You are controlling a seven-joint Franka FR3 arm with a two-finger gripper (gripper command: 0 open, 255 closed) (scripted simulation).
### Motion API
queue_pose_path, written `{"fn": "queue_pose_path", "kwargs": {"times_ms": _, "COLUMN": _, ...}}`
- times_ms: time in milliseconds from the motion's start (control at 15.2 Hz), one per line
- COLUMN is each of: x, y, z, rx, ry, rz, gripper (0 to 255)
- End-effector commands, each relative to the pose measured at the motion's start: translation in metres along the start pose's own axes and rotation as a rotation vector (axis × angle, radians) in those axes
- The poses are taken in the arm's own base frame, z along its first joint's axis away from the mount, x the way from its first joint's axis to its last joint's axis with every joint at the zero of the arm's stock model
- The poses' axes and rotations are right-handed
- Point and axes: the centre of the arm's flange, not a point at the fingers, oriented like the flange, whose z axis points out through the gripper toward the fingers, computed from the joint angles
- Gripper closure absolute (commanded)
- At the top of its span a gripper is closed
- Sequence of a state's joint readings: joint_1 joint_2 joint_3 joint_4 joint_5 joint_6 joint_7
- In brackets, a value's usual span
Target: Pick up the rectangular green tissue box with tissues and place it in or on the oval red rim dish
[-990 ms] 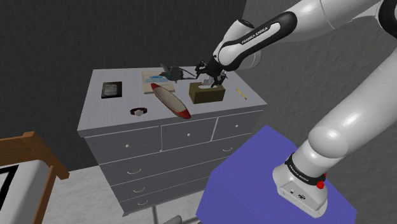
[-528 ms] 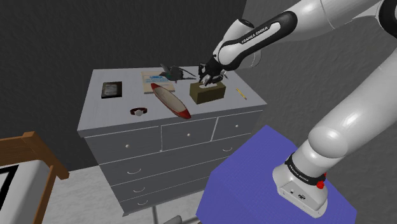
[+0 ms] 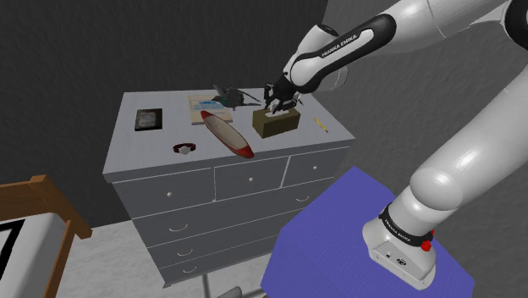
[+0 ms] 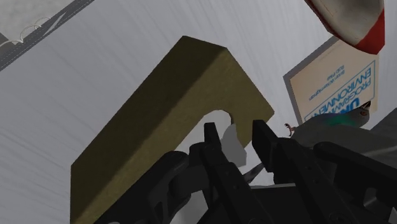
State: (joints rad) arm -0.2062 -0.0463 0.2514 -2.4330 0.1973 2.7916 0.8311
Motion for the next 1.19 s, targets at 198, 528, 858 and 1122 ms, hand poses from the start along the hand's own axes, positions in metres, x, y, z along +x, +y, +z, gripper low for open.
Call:
{"fn": "queue_pose_path", "kwargs": {"times_ms": 198, "x": 0.003, "y": -0.007, "z": -0.020, "rx": -0.005, "ry": -0.004, "rz": -0.001, "gripper": 255}}
{"fn": "queue_pose_path", "kwargs": {"times_ms": 528, "x": 0.008, "y": -0.017, "z": -0.044, "rx": -0.005, "ry": -0.004, "rz": -0.001, "gripper": 255}}
{"fn": "queue_pose_path", "kwargs": {"times_ms": 858, "x": 0.012, "y": -0.026, "z": -0.068, "rx": -0.005, "ry": -0.004, "rz": -0.001, "gripper": 255}}
{"fn": "queue_pose_path", "kwargs": {"times_ms": 1122, "x": 0.016, "y": -0.034, "z": -0.088, "rx": -0.005, "ry": -0.004, "rz": -0.001, "gripper": 255}}
